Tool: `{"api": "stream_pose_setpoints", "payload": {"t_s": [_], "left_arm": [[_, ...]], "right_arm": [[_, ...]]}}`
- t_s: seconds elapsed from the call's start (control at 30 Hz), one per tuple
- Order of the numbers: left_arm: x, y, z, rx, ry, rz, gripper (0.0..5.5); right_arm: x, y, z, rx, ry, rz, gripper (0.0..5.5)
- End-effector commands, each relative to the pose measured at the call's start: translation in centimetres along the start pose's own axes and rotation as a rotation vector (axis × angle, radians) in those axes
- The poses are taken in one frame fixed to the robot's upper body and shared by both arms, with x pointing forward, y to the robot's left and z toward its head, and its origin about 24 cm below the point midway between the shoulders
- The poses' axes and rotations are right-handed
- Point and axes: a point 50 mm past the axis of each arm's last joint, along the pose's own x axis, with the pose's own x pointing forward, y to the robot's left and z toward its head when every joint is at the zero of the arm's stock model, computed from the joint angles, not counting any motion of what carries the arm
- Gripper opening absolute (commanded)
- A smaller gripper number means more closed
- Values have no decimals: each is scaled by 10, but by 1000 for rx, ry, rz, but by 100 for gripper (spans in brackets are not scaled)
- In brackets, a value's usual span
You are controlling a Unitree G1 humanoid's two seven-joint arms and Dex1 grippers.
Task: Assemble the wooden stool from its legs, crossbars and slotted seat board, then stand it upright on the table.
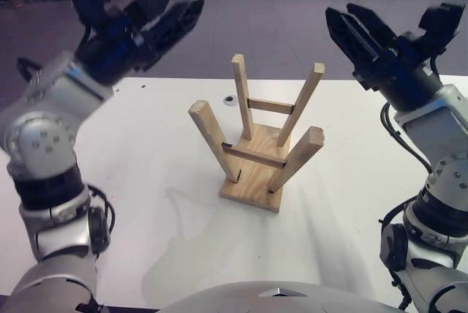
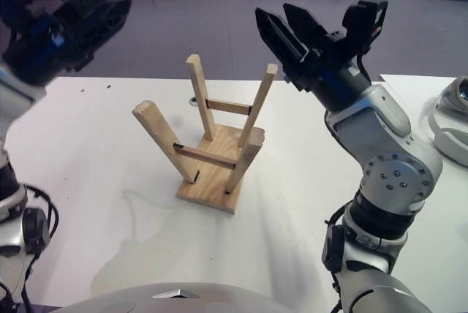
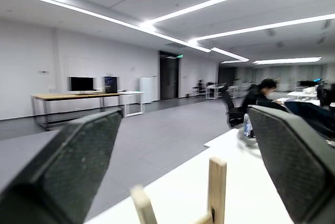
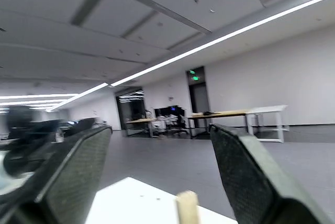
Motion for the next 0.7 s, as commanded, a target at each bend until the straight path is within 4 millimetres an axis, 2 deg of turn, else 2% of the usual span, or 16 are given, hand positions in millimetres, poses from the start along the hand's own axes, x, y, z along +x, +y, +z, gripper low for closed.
{"api": "stream_pose_setpoints", "payload": {"t_s": [0.03,0.07,0.13,0.17,0.2,0.23,0.33,0.47,0.53,0.57,0.63,0.7], "left_arm": [[-6,-1,-67,-159,152,-31,440],[-12,-7,-89,-227,169,-36,440],[-36,-15,-159,-326,293,21,440],[-42,-21,-182,-327,328,42,440],[-37,-30,-191,-321,311,27,440],[-27,-35,-188,-293,267,9,440],[-7,-28,-169,-234,143,35,440],[-8,-40,-178,-230,161,27,440],[-8,-42,-166,-219,136,13,440],[-6,-39,-151,-207,99,4,440],[-3,-34,-108,-190,-23,-30,440],[2,-30,-73,-144,-95,-66,440]], "right_arm": [[-21,10,-47,94,279,17,347],[-34,13,-65,119,396,15,347],[-61,4,-104,123,622,-105,347],[-65,0,-113,102,665,-143,347],[-64,-2,-115,82,668,-151,347],[-59,-1,-112,70,637,-138,347],[-51,4,-108,65,577,-99,347],[-52,7,-116,77,602,-86,347],[-47,10,-106,76,550,-50,347],[-42,10,-94,82,487,-22,347],[-31,4,-60,78,329,17,347],[-20,-2,-30,77,204,33,347]]}}
